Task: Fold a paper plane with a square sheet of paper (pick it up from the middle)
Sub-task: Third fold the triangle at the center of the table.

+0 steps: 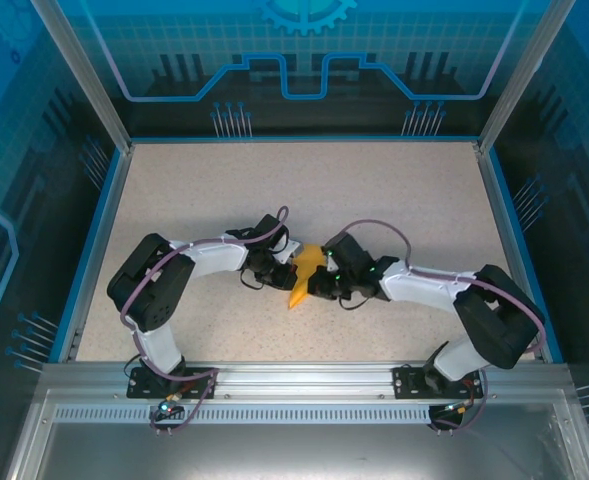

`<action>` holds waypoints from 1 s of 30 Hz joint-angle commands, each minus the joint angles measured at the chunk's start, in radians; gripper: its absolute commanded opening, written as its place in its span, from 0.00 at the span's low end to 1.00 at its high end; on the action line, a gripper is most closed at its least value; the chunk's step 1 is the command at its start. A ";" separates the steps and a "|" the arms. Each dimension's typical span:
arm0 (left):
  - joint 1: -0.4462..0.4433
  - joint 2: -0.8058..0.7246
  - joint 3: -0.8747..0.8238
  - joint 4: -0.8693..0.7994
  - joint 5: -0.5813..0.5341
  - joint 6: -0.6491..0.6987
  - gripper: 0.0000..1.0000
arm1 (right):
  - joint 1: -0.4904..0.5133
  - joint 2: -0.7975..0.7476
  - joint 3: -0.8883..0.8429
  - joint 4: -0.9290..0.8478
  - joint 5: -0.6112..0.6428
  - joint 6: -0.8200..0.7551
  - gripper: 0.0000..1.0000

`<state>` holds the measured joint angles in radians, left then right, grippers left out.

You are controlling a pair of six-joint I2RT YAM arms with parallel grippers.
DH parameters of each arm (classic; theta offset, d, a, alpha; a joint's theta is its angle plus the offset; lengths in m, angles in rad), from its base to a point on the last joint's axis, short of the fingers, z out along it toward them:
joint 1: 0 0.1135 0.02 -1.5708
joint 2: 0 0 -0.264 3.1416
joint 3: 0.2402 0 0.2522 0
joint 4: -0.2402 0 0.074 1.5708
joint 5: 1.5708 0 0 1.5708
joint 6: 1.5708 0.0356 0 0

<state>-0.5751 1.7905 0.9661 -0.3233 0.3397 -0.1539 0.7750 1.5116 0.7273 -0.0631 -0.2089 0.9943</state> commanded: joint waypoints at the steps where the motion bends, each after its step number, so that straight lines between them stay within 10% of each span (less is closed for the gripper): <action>1: 0.008 0.032 0.005 -0.016 0.033 0.023 0.00 | 0.052 0.055 0.004 0.152 0.051 0.102 0.05; 30: 0.008 0.035 0.019 -0.020 0.058 0.027 0.00 | 0.087 0.095 -0.044 0.150 0.098 0.172 0.07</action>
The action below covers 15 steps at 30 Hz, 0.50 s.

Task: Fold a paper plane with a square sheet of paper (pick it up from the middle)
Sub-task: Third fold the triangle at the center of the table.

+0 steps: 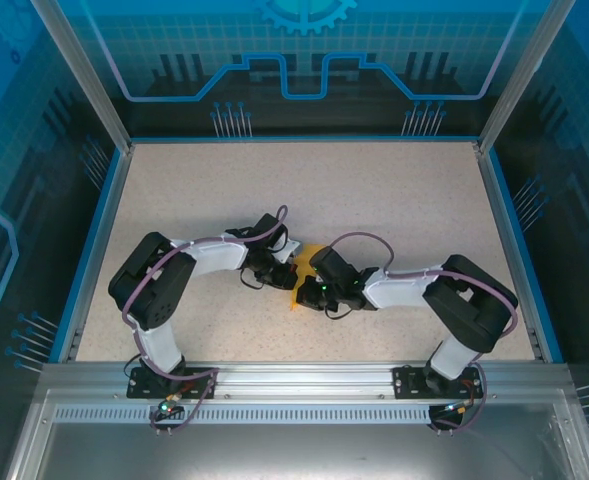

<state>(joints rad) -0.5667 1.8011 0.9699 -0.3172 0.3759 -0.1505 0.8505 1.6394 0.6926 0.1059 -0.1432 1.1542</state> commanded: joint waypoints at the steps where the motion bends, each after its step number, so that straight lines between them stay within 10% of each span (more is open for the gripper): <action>1: -0.001 0.027 0.015 -0.026 0.022 0.026 0.01 | 0.011 -0.034 -0.008 -0.019 0.031 0.009 0.07; 15: 0.000 -0.004 0.023 -0.036 0.026 0.028 0.00 | -0.018 -0.107 0.003 -0.069 0.067 -0.021 0.08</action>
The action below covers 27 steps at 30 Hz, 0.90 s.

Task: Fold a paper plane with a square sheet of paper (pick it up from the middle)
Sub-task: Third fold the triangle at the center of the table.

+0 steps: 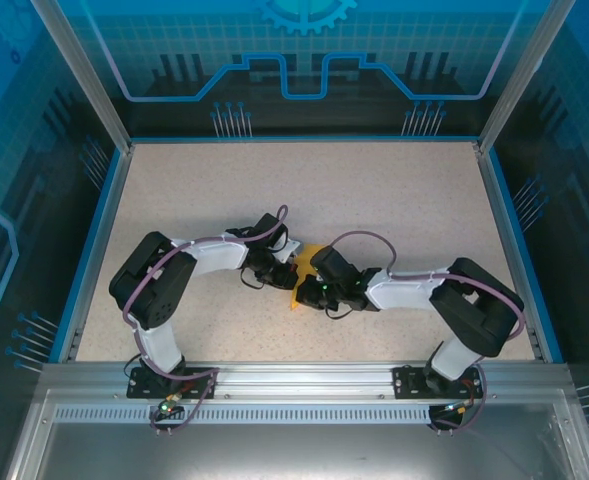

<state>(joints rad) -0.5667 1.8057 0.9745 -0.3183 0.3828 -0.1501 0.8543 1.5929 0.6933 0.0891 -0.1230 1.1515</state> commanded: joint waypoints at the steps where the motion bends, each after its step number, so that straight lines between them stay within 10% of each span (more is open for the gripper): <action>1: -0.001 -0.010 0.017 -0.034 0.019 0.028 0.00 | -0.047 -0.085 0.005 -0.082 0.060 -0.031 0.08; 10: -0.001 -0.001 0.018 -0.033 0.026 0.027 0.00 | -0.283 0.010 0.159 -0.233 -0.025 -0.226 0.10; 27: -0.001 -0.018 0.033 -0.042 0.028 0.027 0.01 | -0.289 0.295 0.413 -0.453 -0.033 -0.385 0.09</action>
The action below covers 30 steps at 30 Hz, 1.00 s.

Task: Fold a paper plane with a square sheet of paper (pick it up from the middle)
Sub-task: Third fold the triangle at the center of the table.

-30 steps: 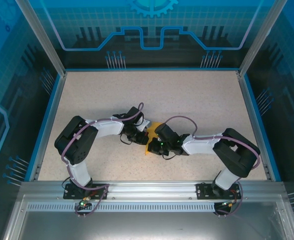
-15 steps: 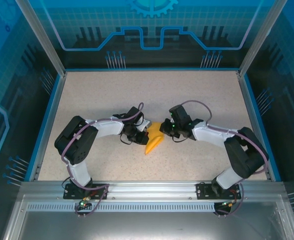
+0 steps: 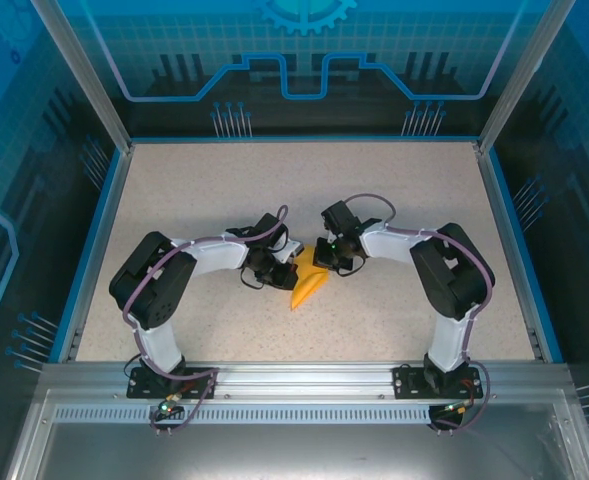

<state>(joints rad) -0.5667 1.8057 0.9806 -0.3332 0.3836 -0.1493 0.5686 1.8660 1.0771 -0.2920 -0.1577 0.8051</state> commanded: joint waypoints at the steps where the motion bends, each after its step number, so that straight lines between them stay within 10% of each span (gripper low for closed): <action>1: -0.001 -0.018 0.029 -0.026 0.027 0.027 0.01 | -0.003 0.027 0.035 -0.080 0.002 -0.045 0.09; 30: 0.000 0.055 0.020 -0.038 -0.026 0.031 0.01 | -0.010 -0.118 0.022 -0.076 0.004 -0.040 0.12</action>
<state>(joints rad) -0.5667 1.8206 0.9981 -0.3435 0.3725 -0.1467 0.5686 1.8404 1.1076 -0.3500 -0.1562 0.7654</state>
